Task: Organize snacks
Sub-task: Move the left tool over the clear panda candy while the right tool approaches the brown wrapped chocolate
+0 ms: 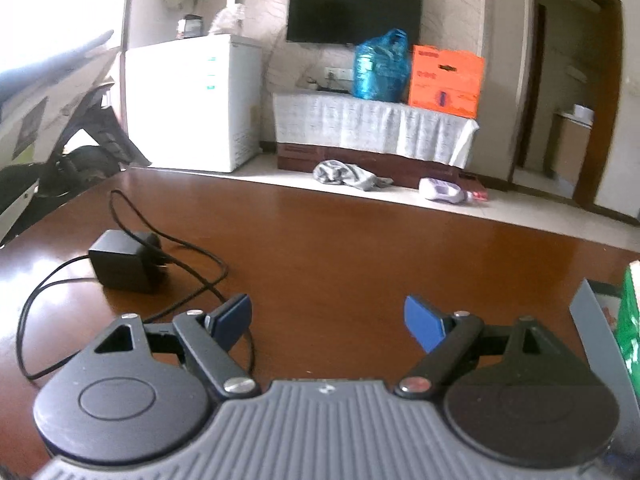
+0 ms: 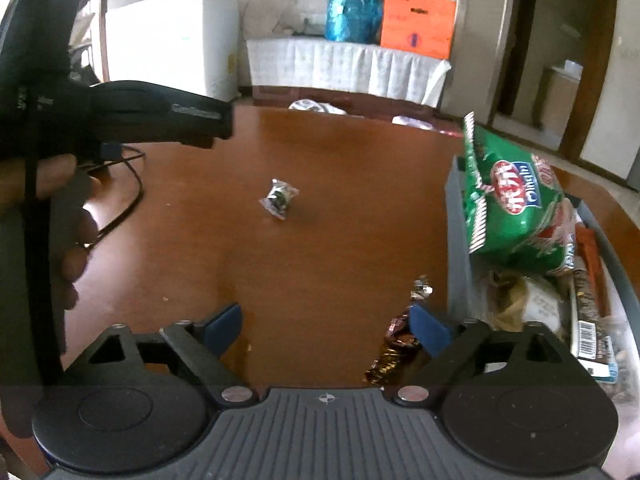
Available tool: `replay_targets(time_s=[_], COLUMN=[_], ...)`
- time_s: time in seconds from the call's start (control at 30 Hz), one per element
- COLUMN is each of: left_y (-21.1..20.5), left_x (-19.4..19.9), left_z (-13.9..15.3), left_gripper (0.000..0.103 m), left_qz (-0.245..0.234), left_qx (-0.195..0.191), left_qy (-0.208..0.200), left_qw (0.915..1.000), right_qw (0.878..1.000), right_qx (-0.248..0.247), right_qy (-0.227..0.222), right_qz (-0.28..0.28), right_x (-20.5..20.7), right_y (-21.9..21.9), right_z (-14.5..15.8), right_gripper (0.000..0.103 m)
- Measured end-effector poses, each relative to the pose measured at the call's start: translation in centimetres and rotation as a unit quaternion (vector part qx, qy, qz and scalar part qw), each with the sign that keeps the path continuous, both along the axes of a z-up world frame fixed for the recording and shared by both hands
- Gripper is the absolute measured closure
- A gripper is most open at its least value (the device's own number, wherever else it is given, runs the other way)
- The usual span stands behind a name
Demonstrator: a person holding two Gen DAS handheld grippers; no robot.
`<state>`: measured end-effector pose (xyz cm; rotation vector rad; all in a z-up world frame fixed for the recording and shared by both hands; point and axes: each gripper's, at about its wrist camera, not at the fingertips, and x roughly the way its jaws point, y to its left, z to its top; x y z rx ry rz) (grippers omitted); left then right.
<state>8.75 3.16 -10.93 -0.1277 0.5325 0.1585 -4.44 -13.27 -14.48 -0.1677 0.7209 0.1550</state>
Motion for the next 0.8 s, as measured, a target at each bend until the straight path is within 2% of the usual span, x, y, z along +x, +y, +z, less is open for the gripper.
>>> replay_targets(time_s=[0.1,0.2,0.3,0.53,0.6,0.63,0.67,0.7,0.8], left_y=[-0.4,-0.7,-1.5,-4.6,-5.4,-5.6,-5.5,-5.6,-5.8], left_x=[0.3,0.7,1.1,2.3,2.7,2.9,2.9,3.2,3.1], left_z=[-0.2,-0.4,-0.9,-2.0,-2.4,-2.7,-3.0,-3.3,-3.6], left_gripper=[0.019,0.019,0.019,0.021,0.035,0.04,0.049,0.054,0.067], left_qz=[-0.027,-0.052,-0.073,-0.129,-0.139,-0.145,-0.15,-0.151,-0.146], left_qx=[-0.007,-0.018,-0.019,0.009,0.017,0.011,0.004,0.0,0.02], left_qy=[0.008,0.017,0.028,0.046,0.055,0.063,0.071,0.082,0.075], left_qw=[0.9996,0.9983,0.9968,0.9906,0.9886,0.9873,0.9861,0.9851,0.9862], right_qw=[0.999,0.998,0.998,0.999,0.999,0.999,0.999,0.999,0.998], right_qx=[0.026,-0.002,-0.008,-0.013,-0.017,-0.018,-0.019,-0.022,-0.035], right_qy=[-0.001,-0.032,-0.045,-0.027,-0.027,-0.027,-0.027,-0.027,-0.026], right_qz=[0.033,0.05,0.039,0.028,0.03,0.029,0.029,0.029,0.034], right_x=[-0.4,-1.7,-1.8,-0.5,-0.2,-0.1,-0.2,-0.2,-0.6], right_y=[0.3,0.6,0.3,-0.1,-0.1,-0.1,0.0,0.0,0.1], right_z=[-0.1,-0.1,0.1,-0.4,-0.5,-0.5,-0.6,-0.7,-0.9], right_gripper=[0.013,0.013,0.013,0.013,0.013,0.013,0.013,0.013,0.012])
